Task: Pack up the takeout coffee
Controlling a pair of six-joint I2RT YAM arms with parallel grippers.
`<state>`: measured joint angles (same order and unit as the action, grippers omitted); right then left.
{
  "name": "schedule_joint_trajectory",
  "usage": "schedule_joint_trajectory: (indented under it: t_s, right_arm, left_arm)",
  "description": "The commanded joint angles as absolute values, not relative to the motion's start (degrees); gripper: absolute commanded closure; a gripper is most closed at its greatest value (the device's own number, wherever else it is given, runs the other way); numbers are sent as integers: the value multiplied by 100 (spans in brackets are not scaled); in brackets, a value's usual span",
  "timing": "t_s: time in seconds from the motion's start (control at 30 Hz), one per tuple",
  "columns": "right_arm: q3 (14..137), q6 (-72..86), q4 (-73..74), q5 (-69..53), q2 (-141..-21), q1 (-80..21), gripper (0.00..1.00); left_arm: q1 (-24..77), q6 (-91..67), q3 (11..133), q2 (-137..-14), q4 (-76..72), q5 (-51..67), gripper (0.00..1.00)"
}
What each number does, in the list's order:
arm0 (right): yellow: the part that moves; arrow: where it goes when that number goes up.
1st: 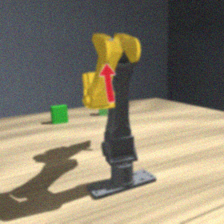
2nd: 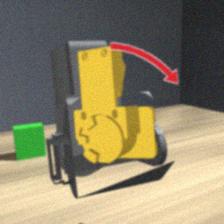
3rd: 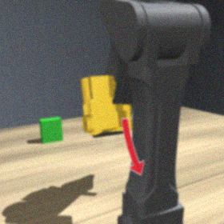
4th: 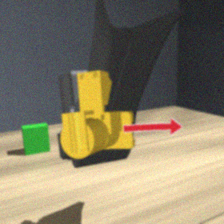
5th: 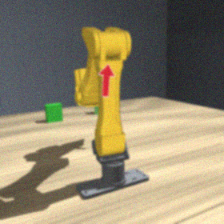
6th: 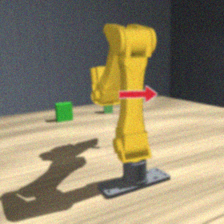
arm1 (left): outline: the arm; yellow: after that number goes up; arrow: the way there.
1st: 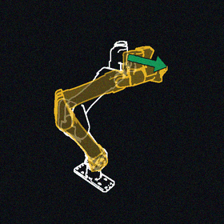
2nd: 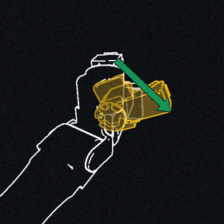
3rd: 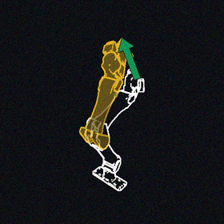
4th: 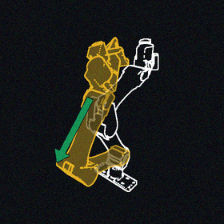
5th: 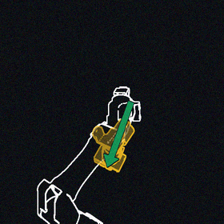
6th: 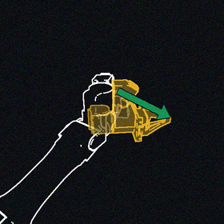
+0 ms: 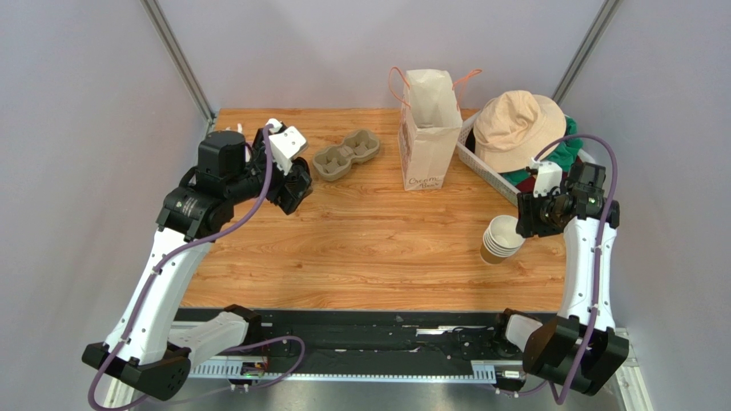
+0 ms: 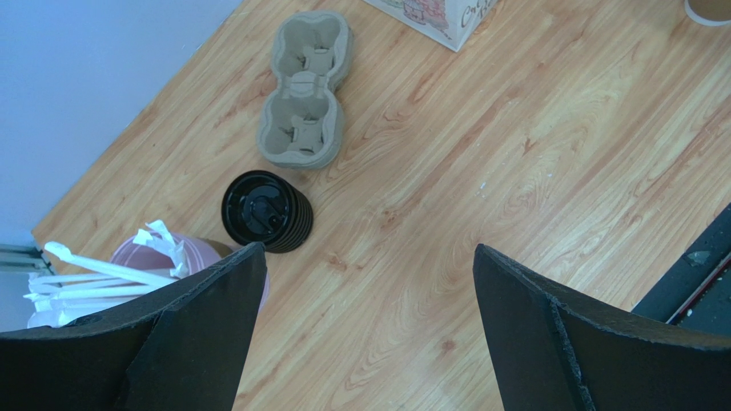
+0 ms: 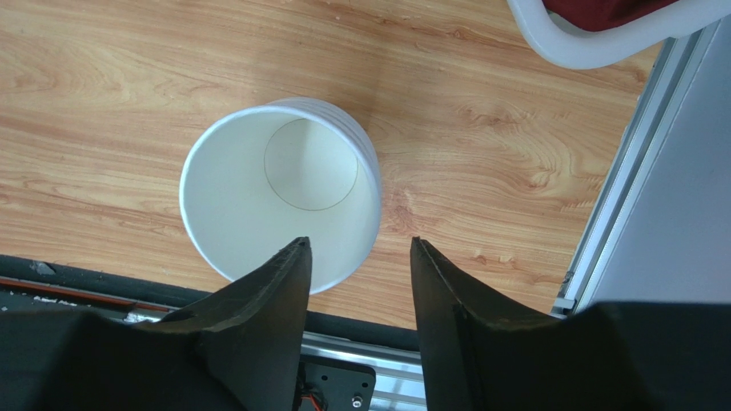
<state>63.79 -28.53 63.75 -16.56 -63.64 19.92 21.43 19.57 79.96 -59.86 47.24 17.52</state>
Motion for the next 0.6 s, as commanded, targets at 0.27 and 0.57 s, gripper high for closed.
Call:
schedule_joint_trajectory:
  t_s: [0.27, 0.57]
  right_arm:
    - [6082, -2338, 5186, -1318, -6512, 2004, 59]
    - [5941, -2338, 5142, -1459, -6478, 2004, 62]
  left_arm:
    - [2057, 1828, 7972, -5950, 4421, 1907, 1]
    - [2057, 1811, 7945, -5968, 4403, 1925, 1]
